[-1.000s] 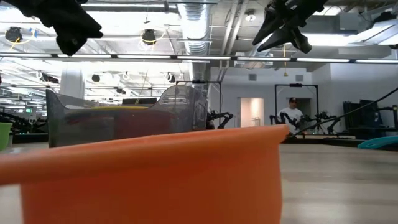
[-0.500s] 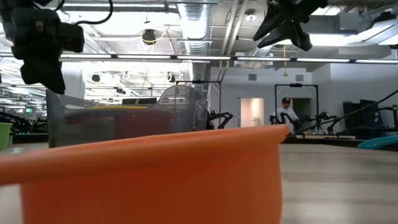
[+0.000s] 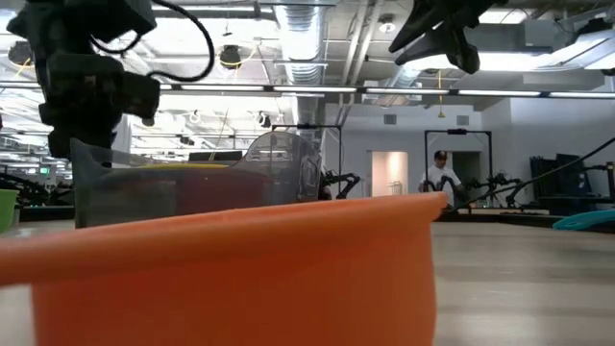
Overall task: Nest measuring cups in basket
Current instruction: Move the bin to the center of the table, then stack the green measuring cup on top of yellow measuring cup into the bin
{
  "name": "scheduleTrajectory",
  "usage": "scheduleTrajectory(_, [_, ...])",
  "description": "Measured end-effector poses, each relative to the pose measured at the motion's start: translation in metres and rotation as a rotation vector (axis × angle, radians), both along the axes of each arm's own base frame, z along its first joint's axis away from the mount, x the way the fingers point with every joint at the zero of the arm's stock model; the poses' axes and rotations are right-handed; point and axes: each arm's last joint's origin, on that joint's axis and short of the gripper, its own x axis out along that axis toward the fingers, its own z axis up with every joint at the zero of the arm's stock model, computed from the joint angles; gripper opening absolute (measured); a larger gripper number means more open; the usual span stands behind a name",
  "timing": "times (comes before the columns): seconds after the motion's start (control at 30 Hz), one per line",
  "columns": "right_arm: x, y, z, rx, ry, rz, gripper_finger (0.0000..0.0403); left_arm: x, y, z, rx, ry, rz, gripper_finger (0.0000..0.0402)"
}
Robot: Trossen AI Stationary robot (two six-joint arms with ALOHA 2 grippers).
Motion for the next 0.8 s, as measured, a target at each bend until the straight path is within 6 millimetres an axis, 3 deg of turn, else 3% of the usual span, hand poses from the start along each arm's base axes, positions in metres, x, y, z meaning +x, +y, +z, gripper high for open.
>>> scheduleTrajectory(0.33, [0.0, 0.0, 0.0, -0.007, 0.005, 0.005, 0.0118, 0.033, -0.026, -0.004, -0.091, -0.063, -0.071, 0.0061])
scheduleTrajectory(0.53, [0.0, 0.0, 0.0, 0.001, 0.006, 0.016, 0.0118, 0.026, -0.024, 0.003, -0.044, 0.028, -0.049, 0.0061])
scheduleTrajectory(0.8, [-0.001, 0.001, -0.002, 0.024, 0.022, 0.052, 0.0118, 0.005, -0.019, 0.034, -0.073, 0.2, 0.026, 0.0061])
